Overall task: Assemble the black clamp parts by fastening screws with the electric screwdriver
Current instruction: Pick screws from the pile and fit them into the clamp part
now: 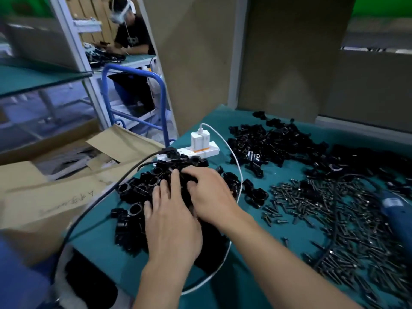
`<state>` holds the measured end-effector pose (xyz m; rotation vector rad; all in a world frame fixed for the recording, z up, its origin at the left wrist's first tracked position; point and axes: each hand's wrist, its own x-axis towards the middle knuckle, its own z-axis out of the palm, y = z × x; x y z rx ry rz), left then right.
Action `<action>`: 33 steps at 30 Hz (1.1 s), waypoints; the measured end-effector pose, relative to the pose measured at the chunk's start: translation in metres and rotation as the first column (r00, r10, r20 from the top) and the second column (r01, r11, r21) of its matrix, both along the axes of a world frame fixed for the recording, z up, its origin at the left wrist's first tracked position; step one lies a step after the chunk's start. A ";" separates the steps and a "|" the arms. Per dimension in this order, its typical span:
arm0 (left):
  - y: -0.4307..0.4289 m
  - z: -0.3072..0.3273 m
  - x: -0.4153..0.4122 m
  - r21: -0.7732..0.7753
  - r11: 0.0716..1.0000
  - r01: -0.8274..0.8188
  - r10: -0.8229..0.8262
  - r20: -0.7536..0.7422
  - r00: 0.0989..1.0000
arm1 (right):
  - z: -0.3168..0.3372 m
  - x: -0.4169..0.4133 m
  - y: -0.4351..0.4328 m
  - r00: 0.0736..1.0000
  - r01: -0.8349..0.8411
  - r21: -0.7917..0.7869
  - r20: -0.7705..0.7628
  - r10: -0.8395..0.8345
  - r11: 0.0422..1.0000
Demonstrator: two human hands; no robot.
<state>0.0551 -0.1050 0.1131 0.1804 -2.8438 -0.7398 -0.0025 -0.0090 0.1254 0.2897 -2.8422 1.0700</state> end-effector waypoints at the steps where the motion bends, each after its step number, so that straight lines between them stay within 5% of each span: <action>1: -0.002 -0.006 -0.001 -0.009 1.000 0.007 -0.007 0.009 1.000 | -0.004 0.000 0.001 0.999 -0.012 -0.022 0.031 0.013 1.000; 7: -0.003 -0.013 -0.005 0.039 0.998 -0.045 0.048 -0.098 0.994 | 0.000 0.001 0.048 0.989 0.078 -0.516 0.147 -0.002 0.853; 12: 0.038 0.004 -0.005 0.012 0.997 0.080 -0.074 -0.270 0.960 | 0.001 0.006 0.102 0.968 0.108 -0.165 0.243 -0.066 0.980; 21: 0.172 -0.021 -0.024 0.080 0.883 0.462 -0.446 -0.162 0.880 | 0.002 -0.006 0.182 0.917 0.394 -0.106 0.115 -0.383 0.913; 26: 0.202 -0.040 -0.069 0.147 0.887 0.438 -0.438 -0.038 0.898 | -0.004 -0.046 0.216 0.909 0.360 0.239 0.130 -0.397 0.902; 33: 0.210 -0.060 -0.085 0.113 0.951 0.288 -0.285 -0.043 0.957 | -0.020 -0.098 0.217 0.956 0.150 0.356 0.188 -0.228 0.922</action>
